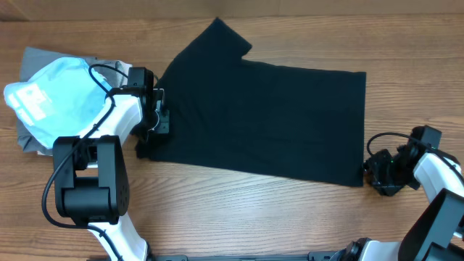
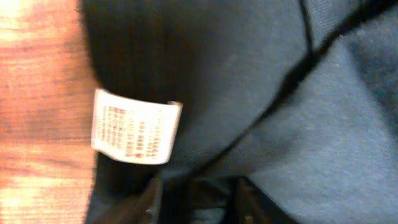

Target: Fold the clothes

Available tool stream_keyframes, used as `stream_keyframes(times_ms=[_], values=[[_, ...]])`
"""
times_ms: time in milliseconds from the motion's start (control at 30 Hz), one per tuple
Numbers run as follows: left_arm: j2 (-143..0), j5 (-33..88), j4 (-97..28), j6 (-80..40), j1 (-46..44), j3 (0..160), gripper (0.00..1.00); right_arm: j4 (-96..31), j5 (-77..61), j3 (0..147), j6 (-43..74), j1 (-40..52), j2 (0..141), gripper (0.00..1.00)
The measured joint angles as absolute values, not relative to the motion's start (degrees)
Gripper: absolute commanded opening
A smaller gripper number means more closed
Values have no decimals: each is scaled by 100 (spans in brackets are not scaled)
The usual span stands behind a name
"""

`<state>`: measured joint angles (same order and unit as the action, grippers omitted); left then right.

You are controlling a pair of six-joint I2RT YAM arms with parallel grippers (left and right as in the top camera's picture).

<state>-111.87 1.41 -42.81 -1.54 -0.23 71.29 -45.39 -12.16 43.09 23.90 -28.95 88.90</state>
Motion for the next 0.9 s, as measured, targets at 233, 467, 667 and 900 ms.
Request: stream_keyframes(times_ms=[233, 467, 667, 900], values=[[-11253, 301, -5843, -152, 16, 8058, 56, -5457, -1286, 4720, 2252, -3170, 8886, 48], [-11257, 701, -7314, -152, 14, 9758, 60, -5791, -1597, 5011, 2018, -2849, 8423, 12], [-11257, 985, -8112, -152, 14, 10871, 61, -5094, -1813, 4748, 1964, -2344, 8427, 4], [-11257, 1125, -8361, -152, 14, 11260, 61, -3514, -2036, 3634, 2202, -1789, 8595, 4]])
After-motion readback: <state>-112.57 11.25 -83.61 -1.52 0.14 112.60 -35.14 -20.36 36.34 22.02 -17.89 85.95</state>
